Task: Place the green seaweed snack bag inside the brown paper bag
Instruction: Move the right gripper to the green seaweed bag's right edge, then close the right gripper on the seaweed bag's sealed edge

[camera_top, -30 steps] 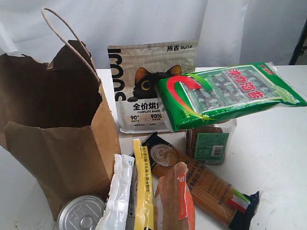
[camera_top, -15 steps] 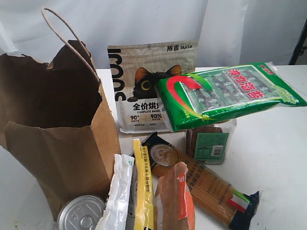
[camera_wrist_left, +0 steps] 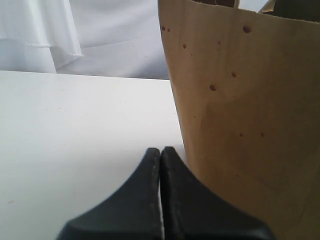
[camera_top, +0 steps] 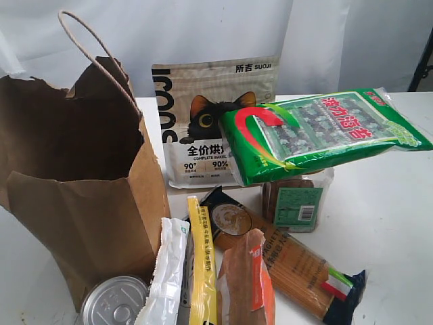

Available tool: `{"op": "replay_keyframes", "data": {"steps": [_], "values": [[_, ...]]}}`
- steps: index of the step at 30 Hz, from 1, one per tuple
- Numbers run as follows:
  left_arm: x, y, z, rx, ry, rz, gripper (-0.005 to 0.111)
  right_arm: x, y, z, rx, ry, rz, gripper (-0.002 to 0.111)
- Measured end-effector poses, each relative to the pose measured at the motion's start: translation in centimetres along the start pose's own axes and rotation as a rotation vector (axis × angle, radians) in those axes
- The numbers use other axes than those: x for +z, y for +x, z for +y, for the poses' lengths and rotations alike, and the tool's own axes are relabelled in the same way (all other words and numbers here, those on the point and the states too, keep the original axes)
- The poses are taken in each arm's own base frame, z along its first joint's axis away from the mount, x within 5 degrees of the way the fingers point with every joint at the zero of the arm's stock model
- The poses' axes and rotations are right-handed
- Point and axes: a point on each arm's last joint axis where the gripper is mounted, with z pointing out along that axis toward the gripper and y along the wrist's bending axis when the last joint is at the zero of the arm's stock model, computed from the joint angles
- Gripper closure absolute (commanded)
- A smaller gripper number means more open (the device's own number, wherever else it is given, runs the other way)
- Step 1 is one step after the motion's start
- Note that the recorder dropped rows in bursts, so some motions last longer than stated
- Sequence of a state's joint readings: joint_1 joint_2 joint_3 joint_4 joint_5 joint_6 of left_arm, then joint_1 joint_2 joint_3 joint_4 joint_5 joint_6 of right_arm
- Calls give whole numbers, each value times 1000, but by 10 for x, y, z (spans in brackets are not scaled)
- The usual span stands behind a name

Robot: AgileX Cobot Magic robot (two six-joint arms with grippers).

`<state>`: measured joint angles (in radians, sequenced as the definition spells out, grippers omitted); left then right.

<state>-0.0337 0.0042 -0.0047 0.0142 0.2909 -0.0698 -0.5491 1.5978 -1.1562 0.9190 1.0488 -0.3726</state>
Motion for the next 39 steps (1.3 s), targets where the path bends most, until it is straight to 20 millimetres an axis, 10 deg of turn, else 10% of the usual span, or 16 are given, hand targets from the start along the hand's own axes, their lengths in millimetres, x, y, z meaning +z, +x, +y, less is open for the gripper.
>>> {"op": "replay_keyframes", "data": {"steps": [10, 39], "values": [[0, 0, 0, 0, 0, 0, 106, -2, 0, 2, -86, -28, -1, 22], [0, 0, 0, 0, 0, 0, 106, 99, 16, 7, -195, -359, 263, 26]]}}
